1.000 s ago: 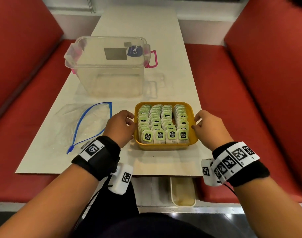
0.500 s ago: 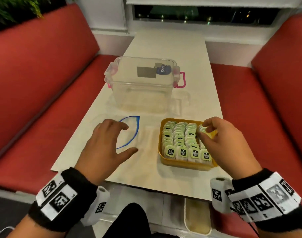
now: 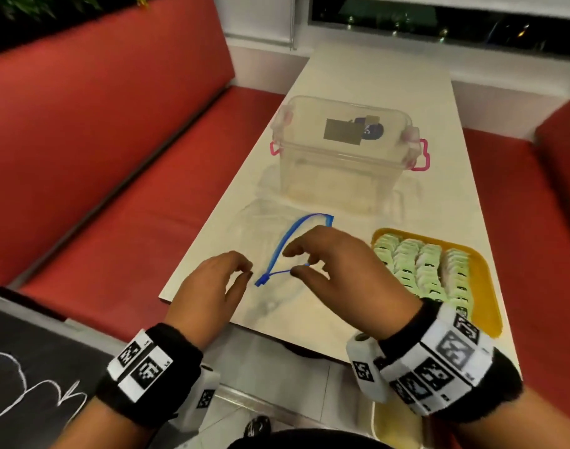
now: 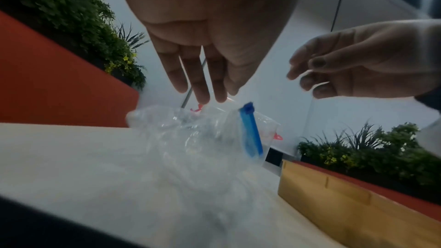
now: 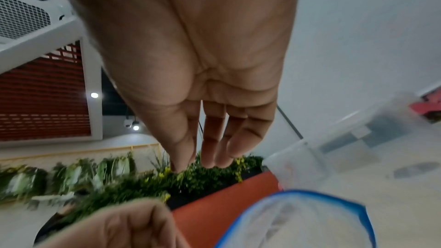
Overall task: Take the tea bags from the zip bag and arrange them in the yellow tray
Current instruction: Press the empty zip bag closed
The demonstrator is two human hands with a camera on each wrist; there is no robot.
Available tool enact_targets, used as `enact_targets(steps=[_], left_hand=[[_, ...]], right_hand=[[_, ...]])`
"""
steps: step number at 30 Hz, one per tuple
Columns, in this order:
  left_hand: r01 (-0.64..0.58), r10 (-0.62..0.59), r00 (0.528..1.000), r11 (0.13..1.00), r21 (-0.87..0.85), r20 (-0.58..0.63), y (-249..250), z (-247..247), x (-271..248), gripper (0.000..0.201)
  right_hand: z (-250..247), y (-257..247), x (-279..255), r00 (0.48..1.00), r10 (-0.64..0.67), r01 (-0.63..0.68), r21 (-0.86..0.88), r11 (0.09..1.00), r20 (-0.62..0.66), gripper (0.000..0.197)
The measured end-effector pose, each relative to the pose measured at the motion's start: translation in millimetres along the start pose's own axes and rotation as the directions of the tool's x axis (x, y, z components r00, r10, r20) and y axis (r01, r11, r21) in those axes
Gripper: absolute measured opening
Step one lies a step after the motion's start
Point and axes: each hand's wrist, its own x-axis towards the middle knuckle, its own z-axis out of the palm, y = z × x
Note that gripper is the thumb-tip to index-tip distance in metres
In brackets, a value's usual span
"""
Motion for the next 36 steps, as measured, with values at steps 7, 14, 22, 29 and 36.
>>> enact_targets(steps=[7, 14, 22, 29, 36], left_hand=[[-0.032, 0.027, 0.939, 0.999, 0.008, 0.343, -15, 8, 12, 0.041], [-0.093, 0.118, 0.98, 0.984, -0.155, 0.161, -24, 16, 9, 0.011], [-0.331, 0.33, 0.943, 0.925, -0.189, -0.035, -13, -32, 39, 0.027], [-0.546, 0.541, 0.837, 0.819, -0.176, -0.08, -1, -64, 60, 0.019], [-0.532, 0.482, 0.846, 0.783, -0.323, -0.227, 12, -79, 63, 0.024]], right_hand=[[63, 6, 25, 0.977, 0.083, -0.016, -0.319, 0.948, 0.196, 0.048], [73, 9, 38, 0.983, 0.139, -0.1, -0.291, 0.952, 0.117, 0.022], [25, -23, 32, 0.978, -0.104, 0.071, -0.182, 0.981, -0.179, 0.027], [2, -45, 33, 0.956, -0.129, 0.074, -0.207, 0.976, -0.265, 0.015], [-14, -47, 26, 0.953, -0.093, 0.026, -0.229, 0.973, -0.288, 0.016]])
